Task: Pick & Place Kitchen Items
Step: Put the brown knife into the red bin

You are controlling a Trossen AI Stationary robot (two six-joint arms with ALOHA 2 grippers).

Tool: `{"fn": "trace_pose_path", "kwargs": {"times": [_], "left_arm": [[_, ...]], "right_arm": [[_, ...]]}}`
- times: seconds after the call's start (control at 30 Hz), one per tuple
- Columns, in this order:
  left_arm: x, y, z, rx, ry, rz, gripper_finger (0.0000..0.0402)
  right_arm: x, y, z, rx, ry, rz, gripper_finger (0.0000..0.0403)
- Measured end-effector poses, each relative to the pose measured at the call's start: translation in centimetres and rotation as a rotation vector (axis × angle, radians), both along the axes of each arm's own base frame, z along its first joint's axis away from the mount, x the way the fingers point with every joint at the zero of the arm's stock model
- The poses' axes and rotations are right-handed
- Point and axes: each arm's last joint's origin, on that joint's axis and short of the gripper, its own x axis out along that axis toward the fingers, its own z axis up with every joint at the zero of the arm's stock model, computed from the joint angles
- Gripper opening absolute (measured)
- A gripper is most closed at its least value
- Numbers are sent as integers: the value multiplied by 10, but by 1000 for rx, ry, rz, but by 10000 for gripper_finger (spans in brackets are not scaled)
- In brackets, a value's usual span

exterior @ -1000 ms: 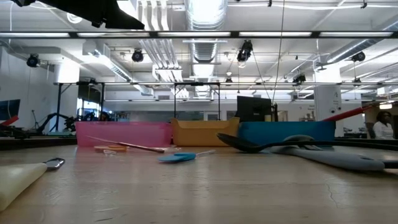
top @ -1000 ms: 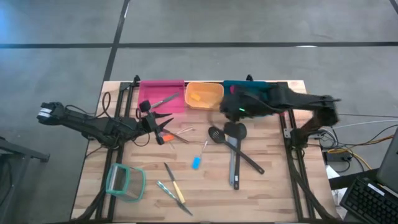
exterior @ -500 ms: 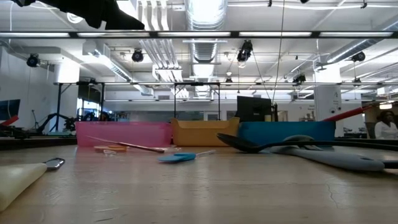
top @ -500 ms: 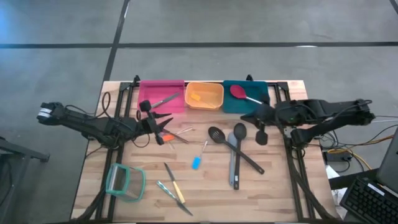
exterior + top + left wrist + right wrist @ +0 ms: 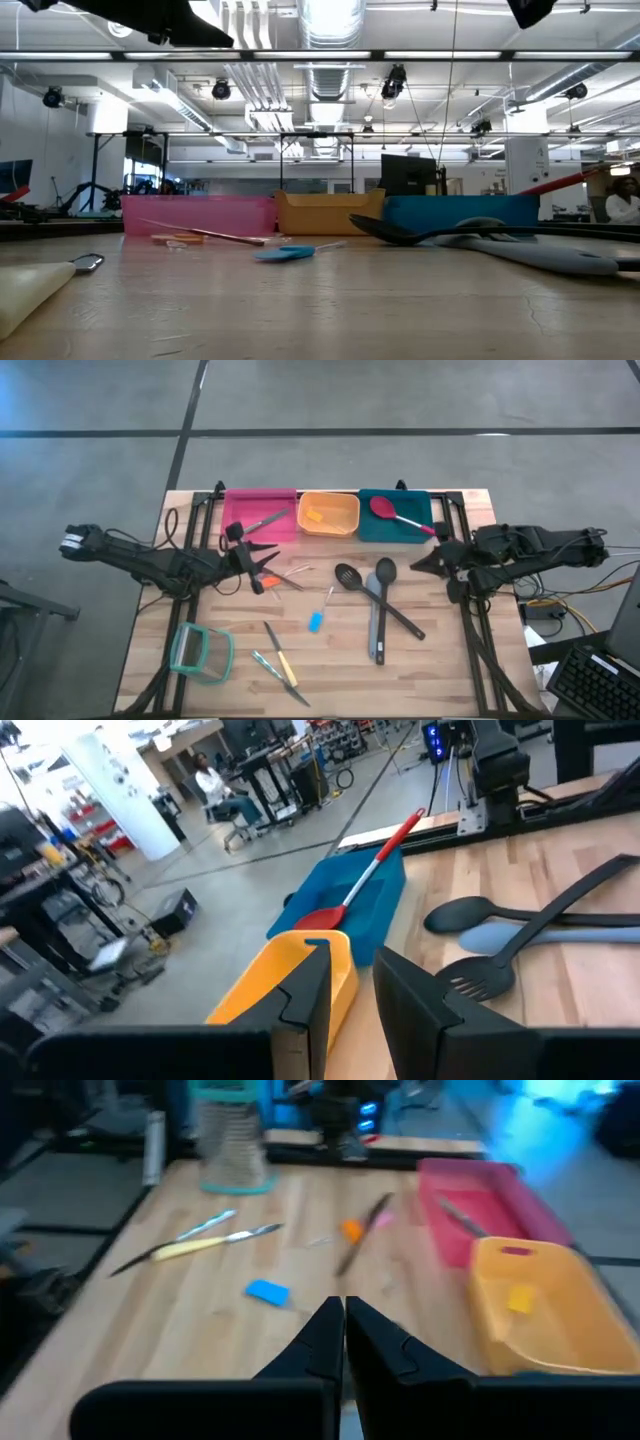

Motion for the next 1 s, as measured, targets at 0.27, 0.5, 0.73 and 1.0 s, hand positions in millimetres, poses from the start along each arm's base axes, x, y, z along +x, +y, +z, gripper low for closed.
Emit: {"fn": "trace_pose_path", "kwargs": {"times": [0.27,0.5,0.73,1.0], "left_arm": [[-4,0,-12,-77,153,4,83],[-1,-5,-24,-172,314,-99,83],[15,-8,-37,-142,501,-96,86],[37,-7,-33,-160,711,-12,135]], "right_arm": [[-14,-4,-6,-113,-16,-3,8],[-14,-4,-6,-169,-15,20,8],[-12,-3,-7,-170,-8,20,8],[-12,-3,-7,-153,-7,13,8]]}}
